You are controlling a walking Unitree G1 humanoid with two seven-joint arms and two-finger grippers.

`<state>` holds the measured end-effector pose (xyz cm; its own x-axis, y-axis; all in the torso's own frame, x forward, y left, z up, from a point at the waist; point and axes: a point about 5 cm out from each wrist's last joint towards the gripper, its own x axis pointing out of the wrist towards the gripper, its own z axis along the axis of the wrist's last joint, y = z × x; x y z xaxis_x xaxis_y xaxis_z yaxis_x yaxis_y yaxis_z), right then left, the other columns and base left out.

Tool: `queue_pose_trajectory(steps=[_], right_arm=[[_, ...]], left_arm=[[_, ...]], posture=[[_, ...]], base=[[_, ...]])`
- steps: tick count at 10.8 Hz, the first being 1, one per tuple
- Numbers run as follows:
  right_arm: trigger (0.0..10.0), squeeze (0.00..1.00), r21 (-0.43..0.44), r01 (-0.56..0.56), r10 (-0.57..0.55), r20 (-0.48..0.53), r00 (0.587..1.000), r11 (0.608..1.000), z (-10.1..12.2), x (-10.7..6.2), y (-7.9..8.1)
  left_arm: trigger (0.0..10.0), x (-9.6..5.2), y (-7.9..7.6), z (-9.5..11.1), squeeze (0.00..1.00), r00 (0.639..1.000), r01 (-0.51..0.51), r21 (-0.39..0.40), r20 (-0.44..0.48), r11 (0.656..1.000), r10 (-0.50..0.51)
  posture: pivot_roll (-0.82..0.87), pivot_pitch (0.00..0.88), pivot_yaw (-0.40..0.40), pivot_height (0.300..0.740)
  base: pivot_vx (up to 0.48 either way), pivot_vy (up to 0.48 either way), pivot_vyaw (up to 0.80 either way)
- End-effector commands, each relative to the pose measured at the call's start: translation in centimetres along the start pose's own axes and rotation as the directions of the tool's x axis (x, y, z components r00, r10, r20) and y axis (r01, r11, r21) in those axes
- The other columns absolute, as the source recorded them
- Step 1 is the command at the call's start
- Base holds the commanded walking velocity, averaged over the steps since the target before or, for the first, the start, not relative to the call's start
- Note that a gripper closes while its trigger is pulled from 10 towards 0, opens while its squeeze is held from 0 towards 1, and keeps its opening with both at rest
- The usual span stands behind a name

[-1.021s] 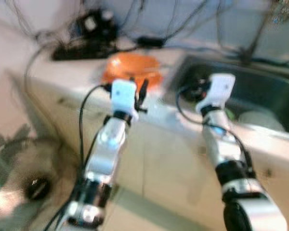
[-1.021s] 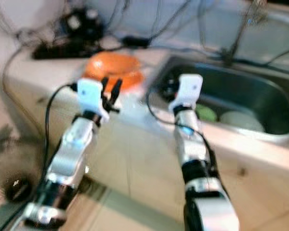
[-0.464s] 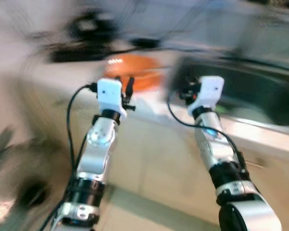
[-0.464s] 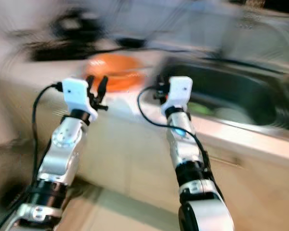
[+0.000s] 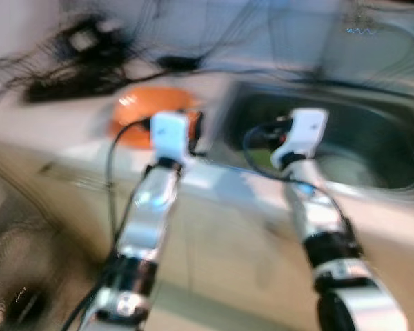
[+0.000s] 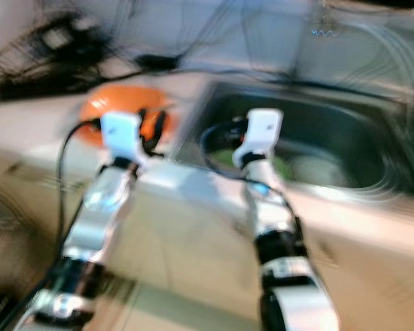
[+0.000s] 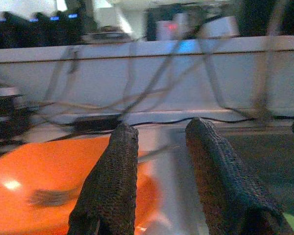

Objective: Kitchen organization

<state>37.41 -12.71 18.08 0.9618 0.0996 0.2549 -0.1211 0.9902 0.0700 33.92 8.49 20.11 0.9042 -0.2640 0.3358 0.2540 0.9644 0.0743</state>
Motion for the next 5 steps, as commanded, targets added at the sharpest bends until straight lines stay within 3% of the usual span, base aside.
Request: queue_pose_trajectory(steps=[1, 5], right_arm=[[10.0, 0.0, 0.007, -0.029, 0.029, 0.008, 1.0, 1.0, 0.1, 0.04, 1.09], [10.0, 0.0, 0.016, -0.029, 0.029, 0.009, 1.0, 0.999, 0.11, 0.03, 1.1]], left_arm=[[10.0, -0.25, 0.84, -0.19, 0.0, 1.0, -0.024, 0.008, -0.009, 1.0, 0.024], [10.0, -0.3, 0.34, 0.09, 0.0, 1.0, 0.004, -0.005, 0.013, 1.0, -0.004]], posture=[[0.18, 0.041, -0.008, 0.74], [0.18, 0.043, -0.009, 0.74]], base=[[0.0, 0.0, 0.0], [0.0, 0.0, 0.0]])
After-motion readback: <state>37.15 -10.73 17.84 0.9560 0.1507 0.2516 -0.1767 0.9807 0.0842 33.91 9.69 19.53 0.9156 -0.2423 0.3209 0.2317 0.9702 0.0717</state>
